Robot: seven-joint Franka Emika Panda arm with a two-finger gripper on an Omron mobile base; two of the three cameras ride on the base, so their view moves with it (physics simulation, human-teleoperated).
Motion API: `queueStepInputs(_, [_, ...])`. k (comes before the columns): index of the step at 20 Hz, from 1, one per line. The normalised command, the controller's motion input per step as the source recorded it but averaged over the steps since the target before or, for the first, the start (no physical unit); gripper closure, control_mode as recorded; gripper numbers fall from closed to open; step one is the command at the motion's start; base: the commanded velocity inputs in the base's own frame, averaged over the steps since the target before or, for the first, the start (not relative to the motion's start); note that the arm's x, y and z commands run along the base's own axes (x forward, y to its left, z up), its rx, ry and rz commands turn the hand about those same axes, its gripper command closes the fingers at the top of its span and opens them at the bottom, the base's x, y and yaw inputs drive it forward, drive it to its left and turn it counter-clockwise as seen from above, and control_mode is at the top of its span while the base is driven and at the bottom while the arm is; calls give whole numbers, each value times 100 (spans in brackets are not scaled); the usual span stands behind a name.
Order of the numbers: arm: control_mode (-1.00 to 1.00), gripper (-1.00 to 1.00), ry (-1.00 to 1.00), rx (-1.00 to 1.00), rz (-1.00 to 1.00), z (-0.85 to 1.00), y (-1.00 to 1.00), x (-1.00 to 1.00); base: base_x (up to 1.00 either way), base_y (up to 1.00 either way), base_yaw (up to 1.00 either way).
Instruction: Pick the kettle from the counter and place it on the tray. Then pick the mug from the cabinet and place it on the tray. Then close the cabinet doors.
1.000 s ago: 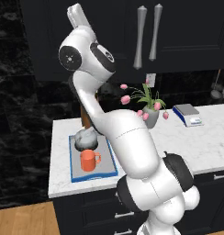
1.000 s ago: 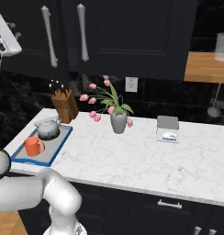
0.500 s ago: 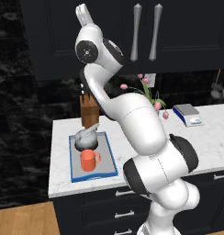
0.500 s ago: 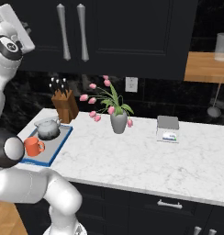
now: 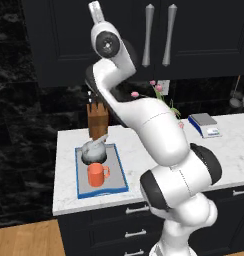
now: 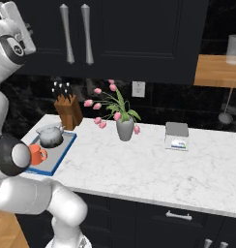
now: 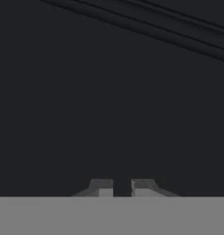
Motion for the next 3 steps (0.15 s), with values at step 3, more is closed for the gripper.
queueStepInputs(3, [-100,100,0,11,9,-54,-56,65,0,0,0])
